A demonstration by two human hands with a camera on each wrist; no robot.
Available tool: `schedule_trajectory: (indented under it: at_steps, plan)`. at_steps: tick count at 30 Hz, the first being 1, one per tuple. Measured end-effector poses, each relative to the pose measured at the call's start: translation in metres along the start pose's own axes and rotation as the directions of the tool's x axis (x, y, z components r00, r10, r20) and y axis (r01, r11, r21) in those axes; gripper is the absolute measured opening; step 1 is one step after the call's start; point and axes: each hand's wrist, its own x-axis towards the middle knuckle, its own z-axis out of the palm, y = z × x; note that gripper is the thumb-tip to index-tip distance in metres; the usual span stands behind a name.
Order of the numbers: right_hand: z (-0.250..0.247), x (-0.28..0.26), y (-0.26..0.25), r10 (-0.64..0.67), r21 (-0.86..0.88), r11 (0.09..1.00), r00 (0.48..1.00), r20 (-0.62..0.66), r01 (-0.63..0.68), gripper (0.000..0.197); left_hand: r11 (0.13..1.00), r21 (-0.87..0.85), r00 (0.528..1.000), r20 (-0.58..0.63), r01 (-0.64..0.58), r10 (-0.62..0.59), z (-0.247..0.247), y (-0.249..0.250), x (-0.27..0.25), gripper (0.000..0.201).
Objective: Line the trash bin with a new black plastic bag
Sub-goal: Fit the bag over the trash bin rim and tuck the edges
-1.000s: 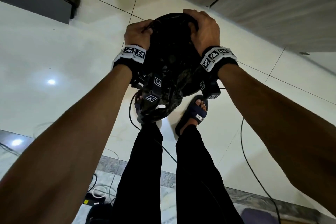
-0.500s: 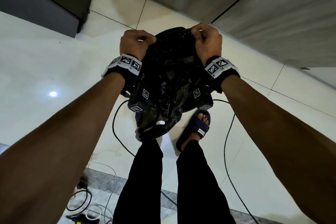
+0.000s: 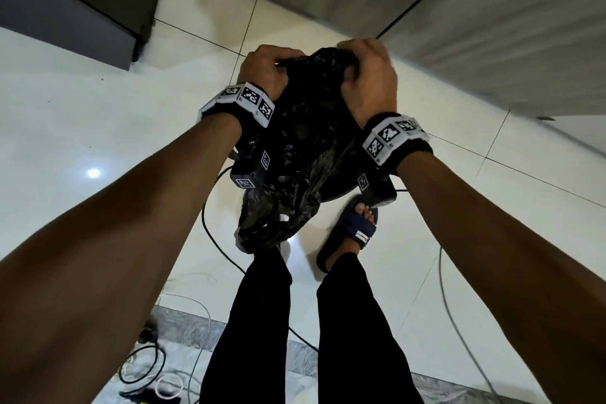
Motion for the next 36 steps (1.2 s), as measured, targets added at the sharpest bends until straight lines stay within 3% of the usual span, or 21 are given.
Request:
schedule_trajectory:
  at_steps: [3,6,9,15,18,23,26,29,32,36]
  plan:
    - [0.008,-0.009,-0.001,-0.089,-0.084,0.99,0.966,0.242,0.112,0.054,1.0,-0.018,1.0,0.02,0.018,-0.017,0.0,-0.008,0.001,0.045]
    - [0.009,-0.01,0.005,-0.005,-0.165,0.984,0.938,0.346,0.065,0.062,0.995,-0.076,0.998,0.0,0.063,-0.064,-0.003,-0.02,-0.001,0.044]
    - [0.004,-0.012,0.012,0.004,-0.106,0.994,0.966,0.257,0.024,0.05,0.984,-0.147,0.993,-0.048,0.099,-0.107,-0.009,-0.032,-0.008,0.04]
    - [-0.01,-0.016,0.015,-0.004,0.0,1.0,0.998,0.063,0.004,0.051,0.974,-0.191,0.984,-0.097,0.126,-0.146,-0.014,-0.043,-0.019,0.039]
    - [-0.018,-0.013,0.02,0.076,0.066,0.995,0.997,-0.005,-0.075,0.051,0.971,-0.198,0.982,-0.101,0.137,-0.159,-0.015,-0.042,-0.021,0.04]
    - [-0.015,-0.002,0.032,0.234,-0.103,0.969,0.967,0.101,-0.223,0.034,0.969,-0.194,0.98,-0.092,0.155,-0.175,-0.014,-0.045,-0.019,0.041]
    - [-0.015,0.001,0.029,0.196,-0.159,0.971,0.977,0.081,-0.181,0.034,0.981,-0.134,0.977,-0.145,0.138,-0.157,-0.014,-0.04,-0.017,0.042]
    - [-0.015,-0.001,0.017,0.141,-0.244,0.961,0.99,0.034,-0.128,0.033,0.997,-0.07,0.987,-0.159,0.02,-0.031,-0.016,-0.022,-0.015,0.046]
    - [-0.012,-0.004,0.003,0.16,-0.158,0.977,0.982,0.1,-0.143,0.039,0.995,-0.02,0.992,-0.084,-0.094,0.092,-0.013,0.001,-0.008,0.043]
    - [0.005,-0.019,-0.003,0.146,0.062,0.985,0.965,0.219,-0.163,0.055,0.996,-0.004,0.992,0.09,-0.089,0.089,-0.006,0.014,0.004,0.042]
